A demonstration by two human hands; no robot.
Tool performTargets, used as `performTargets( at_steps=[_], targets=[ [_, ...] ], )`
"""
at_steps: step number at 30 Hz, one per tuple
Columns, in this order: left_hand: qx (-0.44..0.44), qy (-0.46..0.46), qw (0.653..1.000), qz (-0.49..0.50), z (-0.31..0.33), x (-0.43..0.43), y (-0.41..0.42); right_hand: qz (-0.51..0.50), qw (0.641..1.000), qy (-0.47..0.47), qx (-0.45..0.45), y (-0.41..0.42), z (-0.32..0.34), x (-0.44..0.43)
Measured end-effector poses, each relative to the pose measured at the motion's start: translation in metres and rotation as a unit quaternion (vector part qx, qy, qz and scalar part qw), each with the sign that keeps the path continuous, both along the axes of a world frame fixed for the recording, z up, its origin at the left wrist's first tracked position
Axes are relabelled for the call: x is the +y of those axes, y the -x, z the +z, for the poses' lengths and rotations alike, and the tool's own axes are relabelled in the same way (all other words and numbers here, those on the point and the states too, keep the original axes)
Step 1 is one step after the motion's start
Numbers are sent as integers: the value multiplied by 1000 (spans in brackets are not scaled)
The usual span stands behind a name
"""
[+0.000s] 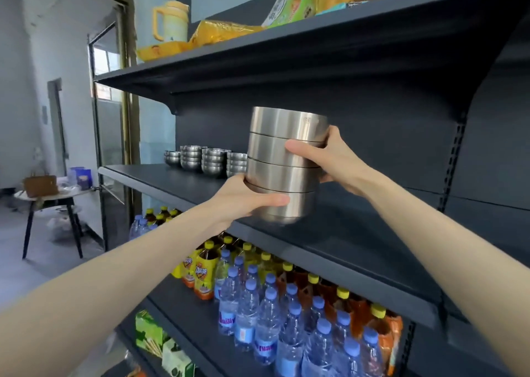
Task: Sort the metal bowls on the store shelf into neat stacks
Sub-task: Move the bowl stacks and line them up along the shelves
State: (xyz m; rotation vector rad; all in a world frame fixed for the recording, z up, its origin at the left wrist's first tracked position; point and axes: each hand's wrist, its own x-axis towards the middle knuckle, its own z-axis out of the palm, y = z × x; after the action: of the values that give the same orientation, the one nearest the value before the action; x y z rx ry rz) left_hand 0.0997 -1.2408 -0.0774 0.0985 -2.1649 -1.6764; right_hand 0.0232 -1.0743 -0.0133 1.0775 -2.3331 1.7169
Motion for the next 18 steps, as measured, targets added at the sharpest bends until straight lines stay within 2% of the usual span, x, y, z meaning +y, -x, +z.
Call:
performTargets(
  at_steps=[10,18],
  targets=[
    [-14,12,994,-108,-3,-46,118,-85,996,-11,-16,94,-4,-36],
    [-24,28,976,-214,-14,-71,208,-194,980,-10,-27,154,-17,-54]
  ],
)
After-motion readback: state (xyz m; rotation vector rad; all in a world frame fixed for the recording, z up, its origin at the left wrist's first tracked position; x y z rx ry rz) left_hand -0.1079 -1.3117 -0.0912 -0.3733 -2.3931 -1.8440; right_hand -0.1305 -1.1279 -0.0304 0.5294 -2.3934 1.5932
